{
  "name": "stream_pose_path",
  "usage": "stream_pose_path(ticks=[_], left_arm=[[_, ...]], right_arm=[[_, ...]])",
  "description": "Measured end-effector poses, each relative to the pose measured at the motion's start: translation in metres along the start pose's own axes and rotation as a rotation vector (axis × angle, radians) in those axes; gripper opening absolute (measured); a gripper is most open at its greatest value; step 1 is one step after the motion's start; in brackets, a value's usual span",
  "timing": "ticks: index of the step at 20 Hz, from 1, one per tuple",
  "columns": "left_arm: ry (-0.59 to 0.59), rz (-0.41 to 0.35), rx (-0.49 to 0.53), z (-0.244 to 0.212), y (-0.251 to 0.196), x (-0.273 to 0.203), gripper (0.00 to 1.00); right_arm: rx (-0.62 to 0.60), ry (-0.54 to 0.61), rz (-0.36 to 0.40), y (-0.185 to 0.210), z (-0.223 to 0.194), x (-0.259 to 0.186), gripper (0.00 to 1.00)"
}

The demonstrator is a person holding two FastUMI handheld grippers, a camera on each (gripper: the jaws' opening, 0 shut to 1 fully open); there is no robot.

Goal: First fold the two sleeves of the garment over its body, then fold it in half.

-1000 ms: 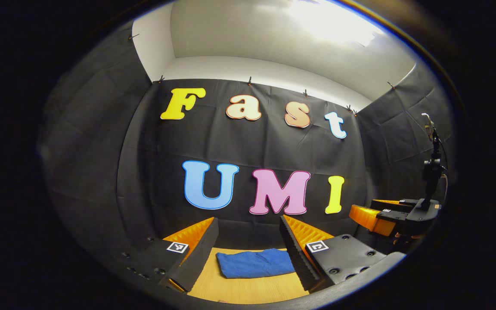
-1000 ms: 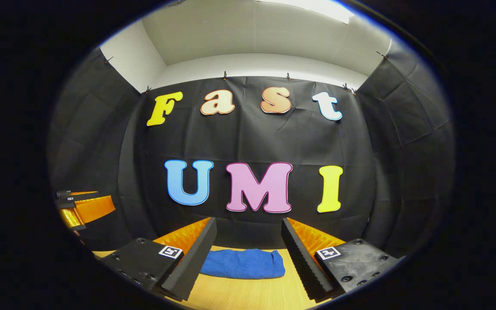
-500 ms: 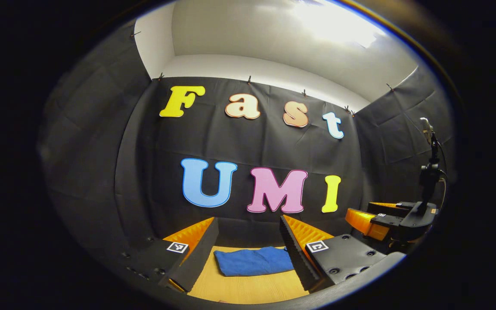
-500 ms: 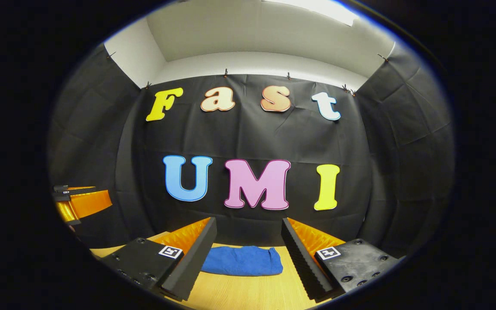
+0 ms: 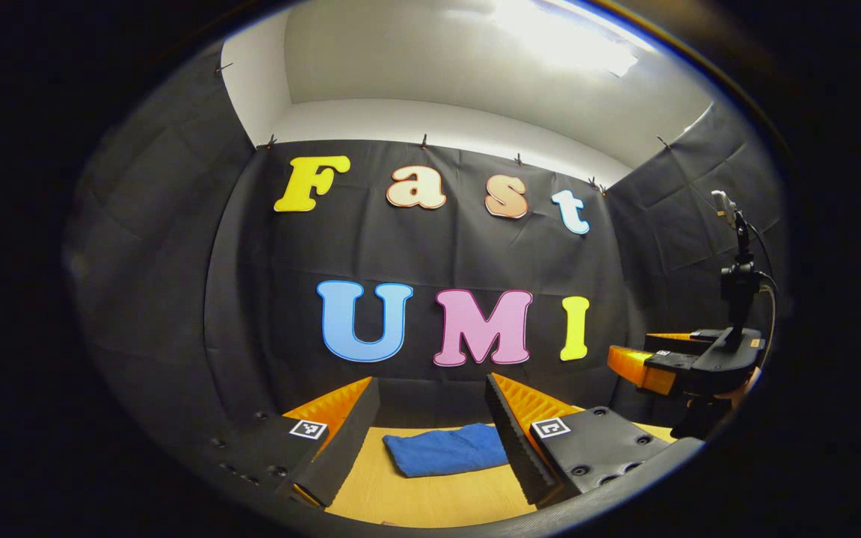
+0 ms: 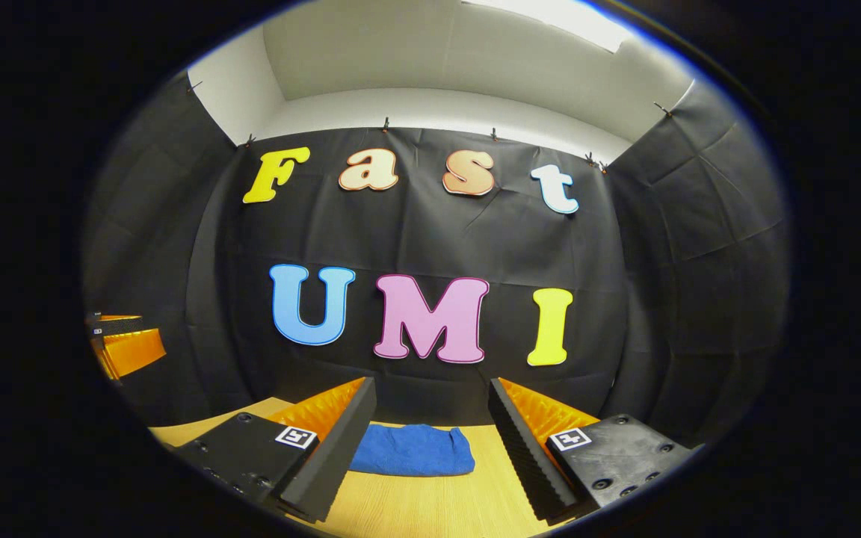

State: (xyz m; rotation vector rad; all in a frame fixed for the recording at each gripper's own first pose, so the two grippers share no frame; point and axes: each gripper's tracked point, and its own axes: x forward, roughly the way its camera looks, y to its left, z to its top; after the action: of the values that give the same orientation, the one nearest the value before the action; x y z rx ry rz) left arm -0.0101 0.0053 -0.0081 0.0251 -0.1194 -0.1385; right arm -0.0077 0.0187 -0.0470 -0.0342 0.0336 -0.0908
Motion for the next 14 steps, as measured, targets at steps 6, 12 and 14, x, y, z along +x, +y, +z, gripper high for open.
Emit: stream_pose_path(ticks=[6, 12, 14], left_arm=[[-0.010, 0.010, 0.018, 0.005, 0.005, -0.007, 0.81], [-0.005, -0.004, 0.032, 0.002, -0.002, -0.016, 0.82], [-0.002, 0.001, 0.018, 0.001, -0.003, -0.017, 0.82]], right_arm=[[-0.007, -0.004, 0.018, 0.005, 0.002, -0.005, 0.96], [0.005, -0.006, 0.033, 0.009, 0.007, -0.012, 0.99], [0.001, -0.004, 0.042, 0.010, 0.006, -0.013, 0.94]])
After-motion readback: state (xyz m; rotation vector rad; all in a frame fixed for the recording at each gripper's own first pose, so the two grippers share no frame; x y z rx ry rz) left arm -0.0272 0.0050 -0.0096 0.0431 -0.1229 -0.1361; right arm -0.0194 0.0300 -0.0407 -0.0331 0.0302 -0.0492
